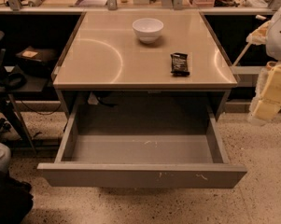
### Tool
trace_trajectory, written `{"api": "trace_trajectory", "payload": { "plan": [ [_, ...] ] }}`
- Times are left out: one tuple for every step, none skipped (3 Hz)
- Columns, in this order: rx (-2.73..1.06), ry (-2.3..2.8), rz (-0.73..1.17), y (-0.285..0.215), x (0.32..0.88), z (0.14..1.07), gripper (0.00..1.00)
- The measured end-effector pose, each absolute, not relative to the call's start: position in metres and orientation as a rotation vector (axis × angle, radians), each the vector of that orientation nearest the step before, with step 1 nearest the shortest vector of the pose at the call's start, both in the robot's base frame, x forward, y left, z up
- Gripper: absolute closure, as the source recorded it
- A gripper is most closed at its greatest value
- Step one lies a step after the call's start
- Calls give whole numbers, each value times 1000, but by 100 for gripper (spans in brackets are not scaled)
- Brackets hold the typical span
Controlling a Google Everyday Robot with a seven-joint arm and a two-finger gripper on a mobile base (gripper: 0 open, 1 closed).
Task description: Place rxbar chocolate into top drawer
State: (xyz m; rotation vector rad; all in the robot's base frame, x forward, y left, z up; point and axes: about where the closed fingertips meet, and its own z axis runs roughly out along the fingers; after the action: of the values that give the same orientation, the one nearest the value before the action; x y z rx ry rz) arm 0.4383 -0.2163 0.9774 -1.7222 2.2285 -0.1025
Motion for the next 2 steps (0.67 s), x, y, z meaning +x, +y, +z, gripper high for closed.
{"api": "trace_trajectory", "payload": {
  "plan": [
    [-1722,2228,-102,-216,438,977,0],
    [-1734,2214,-126,-200,478,973,0]
  ]
}}
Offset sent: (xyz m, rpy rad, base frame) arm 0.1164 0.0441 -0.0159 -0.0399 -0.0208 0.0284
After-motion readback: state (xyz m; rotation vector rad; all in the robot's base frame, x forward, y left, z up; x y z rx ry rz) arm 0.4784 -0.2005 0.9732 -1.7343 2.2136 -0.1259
